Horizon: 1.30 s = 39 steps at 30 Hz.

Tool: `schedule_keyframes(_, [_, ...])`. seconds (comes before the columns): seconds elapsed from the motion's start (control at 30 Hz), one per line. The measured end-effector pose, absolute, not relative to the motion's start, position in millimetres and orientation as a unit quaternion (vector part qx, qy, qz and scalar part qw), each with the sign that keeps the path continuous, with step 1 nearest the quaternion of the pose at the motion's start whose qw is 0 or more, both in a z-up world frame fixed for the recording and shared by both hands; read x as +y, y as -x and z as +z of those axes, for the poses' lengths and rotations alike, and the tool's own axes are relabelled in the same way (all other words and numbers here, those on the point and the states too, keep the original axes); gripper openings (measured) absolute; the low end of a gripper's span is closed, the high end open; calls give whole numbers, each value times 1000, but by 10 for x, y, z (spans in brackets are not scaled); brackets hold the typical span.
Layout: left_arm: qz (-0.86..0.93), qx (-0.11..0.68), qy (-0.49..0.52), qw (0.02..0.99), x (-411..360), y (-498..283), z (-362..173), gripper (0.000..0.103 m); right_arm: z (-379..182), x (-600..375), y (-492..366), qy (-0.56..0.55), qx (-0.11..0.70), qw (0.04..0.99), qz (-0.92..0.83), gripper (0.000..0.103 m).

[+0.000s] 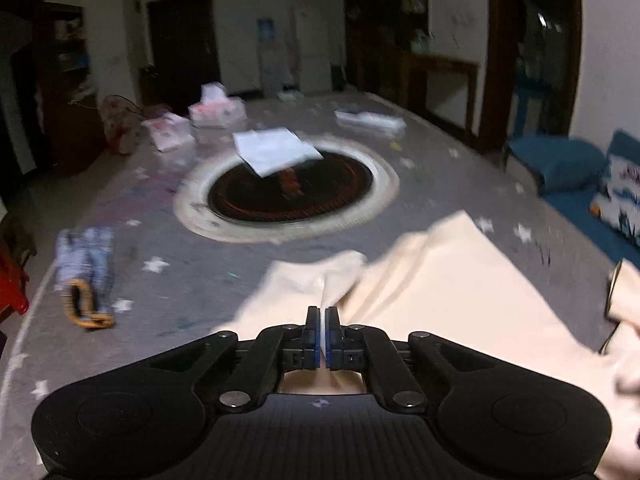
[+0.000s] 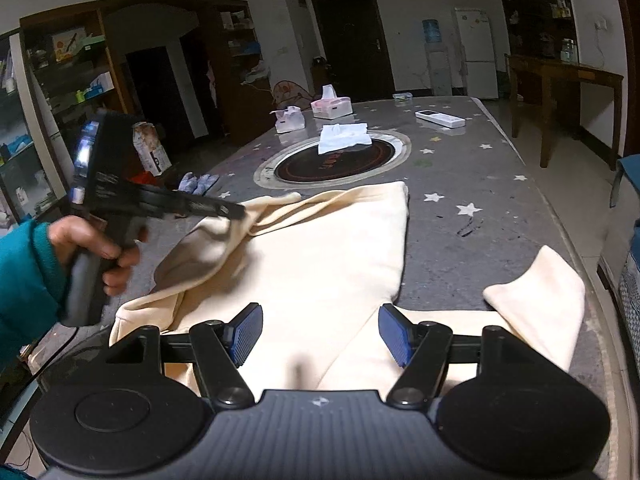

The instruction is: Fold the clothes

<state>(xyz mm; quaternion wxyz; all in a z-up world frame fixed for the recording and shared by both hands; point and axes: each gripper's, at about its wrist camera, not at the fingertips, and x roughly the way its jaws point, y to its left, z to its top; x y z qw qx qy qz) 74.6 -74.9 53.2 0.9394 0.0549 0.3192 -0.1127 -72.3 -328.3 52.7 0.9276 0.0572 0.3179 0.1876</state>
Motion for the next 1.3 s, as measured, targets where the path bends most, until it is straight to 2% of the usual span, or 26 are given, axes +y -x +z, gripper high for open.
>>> schedule_keyframes(0.23, [-80,266,24,960,-87,-263,950,2,501,-3151,765,-50,321,924,201,65])
schedule_keyframes(0.4, [-16,249,54,967,383,186,1001,2,495,-3035,802,-38,325,919,219,65])
schedule_keyframes(0.73, [67,307,57,948,885,554,675,3,428,-2622,881,20,344,897,277,65])
schedule_keyframes(0.83, [72,309,49,947,903,570,684,8,353,-2502,940,43,363,882,298,64])
schedule_keyframes(0.93, [97,307,39,946,912,560,732,33,286,-2417,1070,66,380,863,327,63])
schedule_keyframes(1.13, [55,284,29,957,725,426,916,33,394,-2458,1157,70,381,849,358,62])
schedule_keyframes(1.3, [-7,300,24,954,387,-7,896,31,510,-2564,1020,45,368,862,346,62])
